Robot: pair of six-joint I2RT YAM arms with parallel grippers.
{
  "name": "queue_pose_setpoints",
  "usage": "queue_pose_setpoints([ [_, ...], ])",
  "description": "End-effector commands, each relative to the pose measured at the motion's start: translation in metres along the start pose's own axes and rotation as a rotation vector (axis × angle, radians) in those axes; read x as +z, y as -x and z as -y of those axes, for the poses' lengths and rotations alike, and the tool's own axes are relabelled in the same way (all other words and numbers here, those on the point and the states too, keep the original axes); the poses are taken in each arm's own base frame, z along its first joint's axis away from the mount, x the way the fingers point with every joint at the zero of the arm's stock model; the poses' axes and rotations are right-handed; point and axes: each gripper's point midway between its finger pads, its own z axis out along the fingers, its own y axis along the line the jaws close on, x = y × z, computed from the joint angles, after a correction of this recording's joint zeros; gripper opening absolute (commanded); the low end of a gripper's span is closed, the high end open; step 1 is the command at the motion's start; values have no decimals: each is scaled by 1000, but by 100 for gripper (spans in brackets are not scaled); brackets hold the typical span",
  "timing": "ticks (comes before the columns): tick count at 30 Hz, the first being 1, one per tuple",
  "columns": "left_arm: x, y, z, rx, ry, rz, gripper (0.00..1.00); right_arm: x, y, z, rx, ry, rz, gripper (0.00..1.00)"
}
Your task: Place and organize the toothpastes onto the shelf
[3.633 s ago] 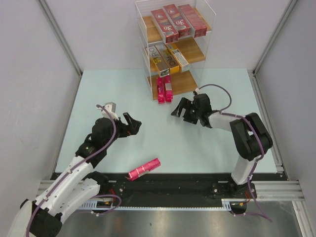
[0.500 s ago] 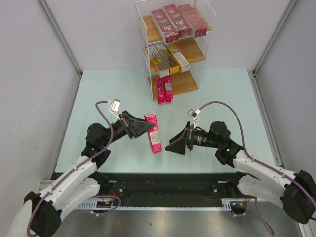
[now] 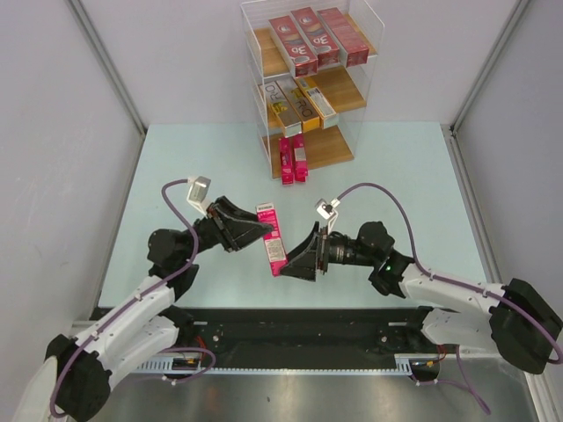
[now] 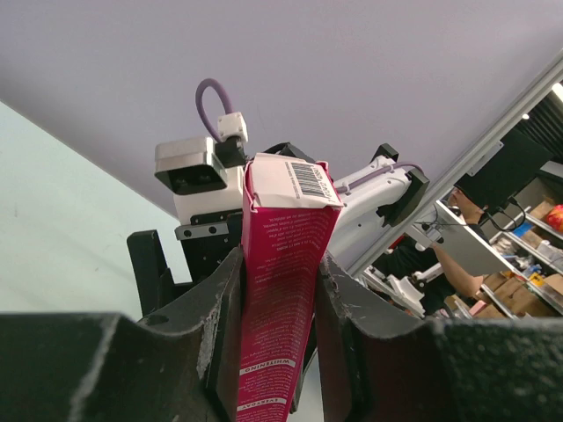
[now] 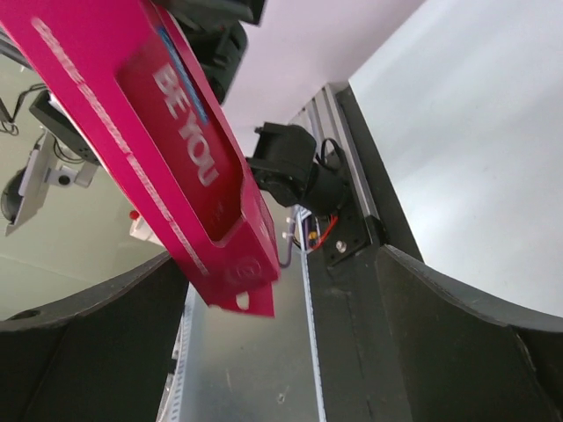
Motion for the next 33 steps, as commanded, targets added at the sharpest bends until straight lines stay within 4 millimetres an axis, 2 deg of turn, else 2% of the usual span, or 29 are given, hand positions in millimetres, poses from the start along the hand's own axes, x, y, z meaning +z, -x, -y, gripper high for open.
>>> queue_pose_setpoints([
  [1,-1,7,18,5,-90,35,25,12,40,-36,-55,108,120,90],
  [4,0,7,18,1,-97,38,25,17,42,-40,-52,123,117,80],
  [8,-1,9,20,10,-102,49,25,20,40,-46,-46,153,94,48],
  [11,-1,10,18,19,-86,51,26,19,40,-50,-46,162,89,41],
  [13,-1,10,16,28,-70,53,34,16,42,-49,-49,144,99,39],
  [14,-1,10,16,31,-67,55,39,16,42,-47,-60,129,102,36],
  [15,-2,10,16,33,-61,56,54,15,41,-43,-56,108,95,36],
  [17,-2,11,12,48,-32,56,70,11,48,-43,-66,91,114,33],
  [18,-1,13,11,56,-16,60,88,10,47,-39,-57,73,109,32],
  [19,-2,9,-1,58,35,43,94,7,52,-33,-53,54,122,31],
  [20,-3,12,-1,73,54,53,99,5,54,-32,-52,45,127,30],
  [21,-3,15,-3,109,74,56,100,4,53,-26,-41,24,121,29],
  [22,-5,10,-14,90,131,32,100,1,56,-22,-37,9,126,29],
  [24,-7,21,-18,154,200,57,100,-2,56,-14,-32,-21,119,29],
  [25,-12,15,-32,134,275,34,100,-4,57,-9,-33,-37,118,28],
  [26,-15,19,-40,144,332,52,100,-7,60,-1,-30,-63,126,28],
  [27,-18,26,-40,190,365,64,100,-10,57,6,-21,-90,110,28],
  [29,-29,21,-56,183,472,37,100,-18,59,23,-1,-143,108,28],
  [30,-35,31,-62,224,534,69,100,-21,59,29,7,-162,105,27],
  [31,-43,25,-72,213,595,46,100,-24,60,34,8,-179,104,27],
  [33,-54,31,-82,243,684,60,100,-32,64,47,25,-219,108,26],
])
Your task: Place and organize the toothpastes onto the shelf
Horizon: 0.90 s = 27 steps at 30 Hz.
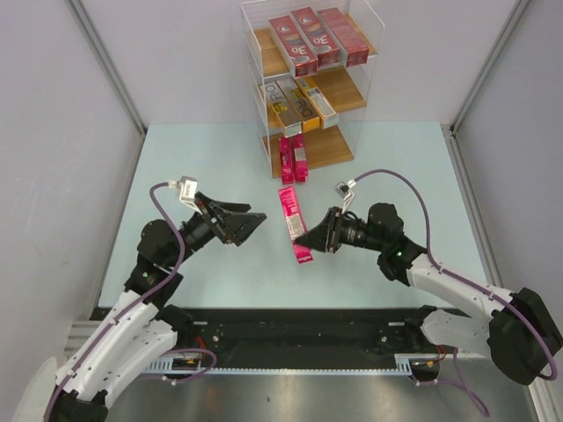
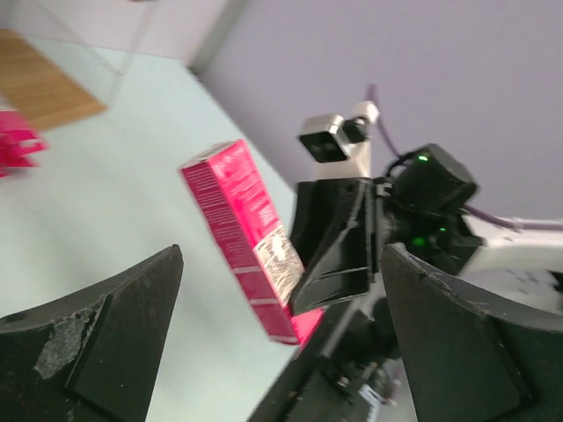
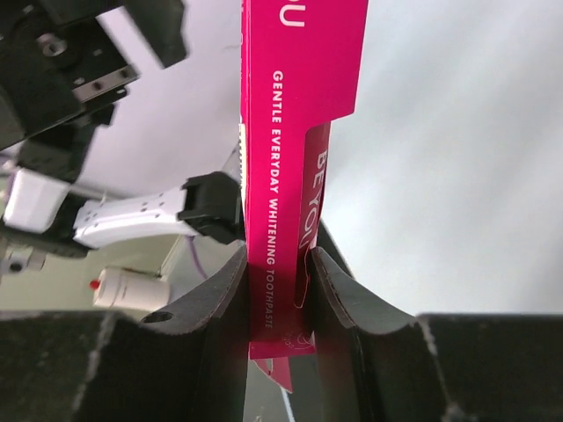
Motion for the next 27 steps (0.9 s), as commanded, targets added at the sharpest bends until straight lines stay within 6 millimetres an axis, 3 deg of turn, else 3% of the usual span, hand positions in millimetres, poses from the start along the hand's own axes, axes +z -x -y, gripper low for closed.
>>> queue_pose_setpoints([
  [1,-17,1,-52,102,306,-13,100,-11,24,12,-38,-50,35,25],
  [5,-29,0,-80,109,471,-16,100,-21,35,40,-19,-120,52,24],
  [10,-33,-8,-94,112,532,-46,100,-34,55,93,67,-213,93,23],
  [13,-32,-12,-98,113,541,-65,100,-34,71,107,67,-216,120,22],
  [17,-32,-15,-101,111,548,-78,100,-16,95,136,66,-265,101,22],
  [20,-32,-18,-103,105,556,-88,100,-4,108,147,105,-250,101,20],
  [27,-36,-19,-102,104,557,-93,100,20,144,216,172,-308,130,20],
])
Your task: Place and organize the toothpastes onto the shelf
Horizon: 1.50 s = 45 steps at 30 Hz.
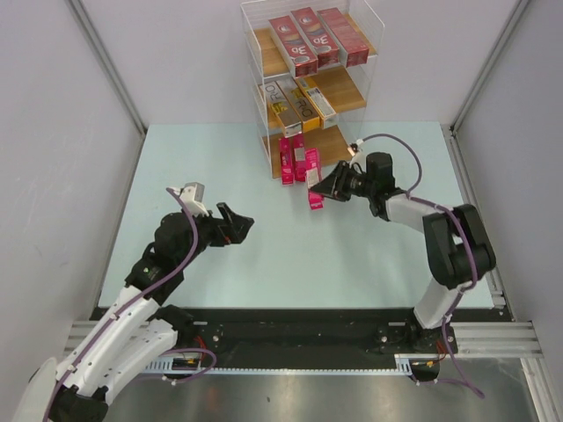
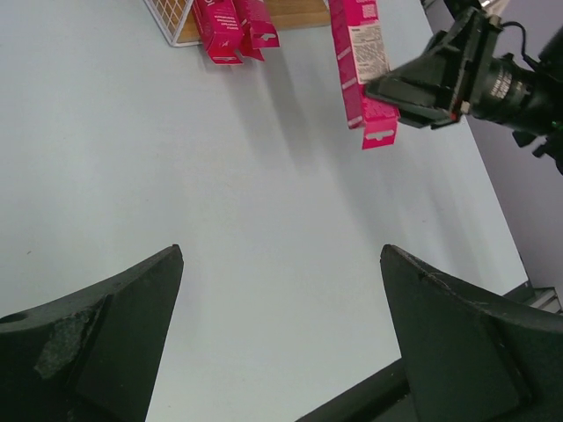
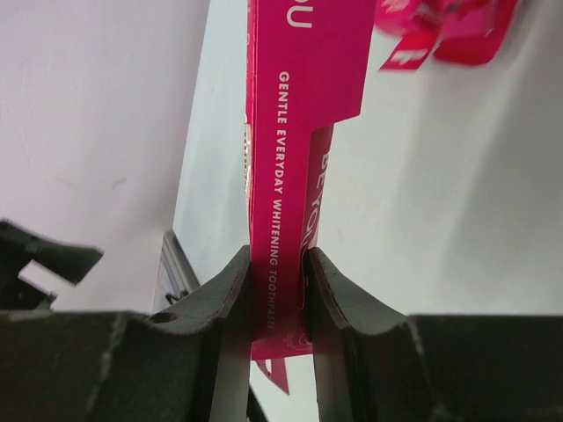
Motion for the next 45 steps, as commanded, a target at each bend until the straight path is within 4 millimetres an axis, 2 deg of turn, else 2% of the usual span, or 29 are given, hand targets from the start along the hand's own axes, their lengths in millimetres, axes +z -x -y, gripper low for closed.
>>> queue_pose_setpoints([
  [1,-6,14,7,22,-13,37,100,23,40,19,2,21,47,20],
  [4,-5,12,4,26,-1,29,100,38,52,36,37,20,42,20],
  [14,-4,5,-1,32,9,13,100,67,97,67,56,-56,62,20],
  [16,-4,3,-2,32,11,11,100,72,97,78,67,-96,40,21],
  [17,-3,1,-3,29,15,4,100,79,105,82,61,-101,43,21],
  [21,-3,-2,-5,29,18,-1,100,90,113,94,66,-138,35,21],
  [28,-5,-4,-6,26,18,-1,100,96,129,106,65,-206,74,22],
  [32,-5,-4,-6,21,17,0,100,101,132,111,53,-242,92,24],
  [33,-6,-4,-6,21,17,2,100,103,124,115,71,-265,68,24],
  [37,-7,-5,-6,17,15,-1,100,110,118,125,73,-309,74,24],
  [45,-10,-7,-6,9,13,-2,100,129,107,124,72,-337,74,27],
])
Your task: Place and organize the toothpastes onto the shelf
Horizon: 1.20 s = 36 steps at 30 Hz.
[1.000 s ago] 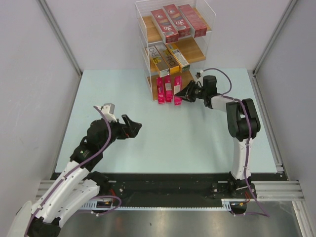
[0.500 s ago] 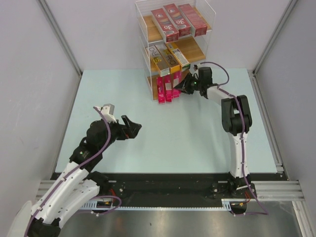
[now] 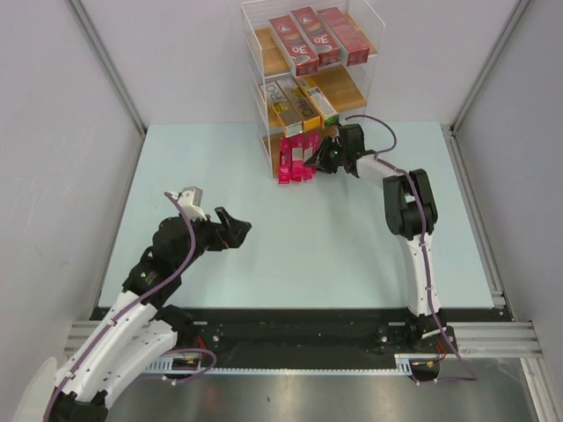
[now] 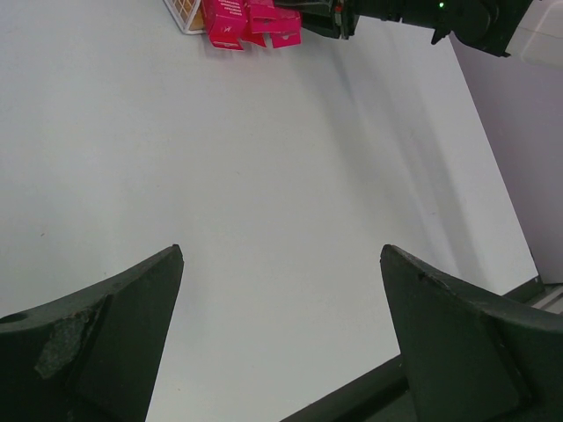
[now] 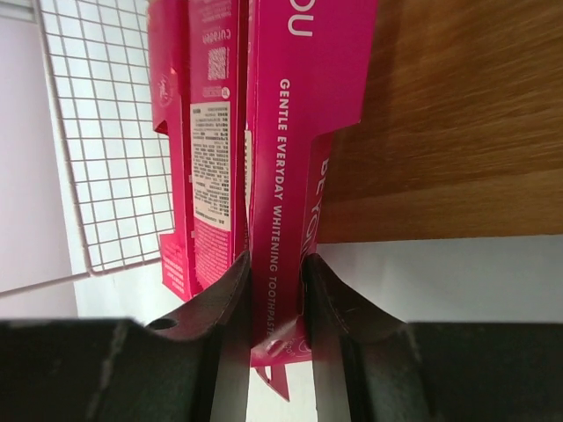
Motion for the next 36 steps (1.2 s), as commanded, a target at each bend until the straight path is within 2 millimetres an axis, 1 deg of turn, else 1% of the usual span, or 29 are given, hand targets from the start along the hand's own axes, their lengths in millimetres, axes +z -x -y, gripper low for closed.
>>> queue_pose_setpoints([
  [1,-2,0,0,2,-5,10,100,11,6,-11,4,10,18,28],
  [4,-3,-2,0,-1,-6,3,100,12,5,-12,4,10,19,31],
  [7,-3,-2,0,-5,-9,7,100,10,4,-12,4,-3,26,39],
  [8,-3,-3,0,-7,-10,6,100,9,4,-11,3,-11,31,54],
  [10,-3,-4,0,-10,-14,7,100,2,0,-3,4,-55,43,69],
  [11,-3,-3,1,-11,-16,8,100,0,-1,0,6,-68,49,80],
  [12,-2,-5,1,-16,-17,5,100,-6,-3,5,11,-93,57,84],
  [15,-2,-6,2,-19,-28,2,100,-15,-5,11,15,-126,75,93],
  [16,-2,-5,4,-17,-35,5,100,-21,-11,13,18,-141,73,98],
  [18,-4,-3,6,-14,-43,7,100,-28,-10,16,3,-159,101,100],
  [19,-4,-2,6,-11,-42,10,100,-37,-11,15,-2,-166,109,100],
  [20,-5,-2,6,-9,-39,9,100,-40,-13,15,-16,-174,111,100],
  [21,-5,-1,5,-3,-35,8,100,-43,-12,13,-28,-182,121,100],
  [22,-6,-1,5,-3,-32,9,100,-50,-9,6,-39,-175,134,100],
  [23,-6,-1,5,0,-33,8,100,-52,-14,8,-50,-186,130,100],
  [24,-6,1,6,4,-37,11,100,-55,-16,5,-61,-186,131,100],
  [25,-6,-1,7,8,-43,7,100,-57,-20,1,-72,-187,126,100],
  [26,-6,-1,8,9,-53,5,100,-66,-21,-5,-87,-192,138,100],
  [27,-6,0,10,17,-63,10,100,-70,-23,-6,-108,-200,138,100],
  [28,-6,0,12,22,-74,10,99,-73,-29,-15,-127,-194,139,100],
  [29,-7,0,14,34,-88,8,100,-83,-27,-25,-143,-192,148,99],
  [31,-8,2,14,41,-87,12,100,-94,-36,-29,-169,-201,132,100],
  [32,-9,4,14,46,-80,16,100,-105,-38,-40,-185,-199,133,100],
  [34,-10,5,12,50,-67,17,100,-117,-42,-42,-225,-222,129,100],
  [35,-10,7,12,61,-66,23,100,-124,-49,-42,-242,-250,118,99],
  [36,-11,8,11,63,-59,22,100,-137,-45,-52,-262,-248,141,100],
])
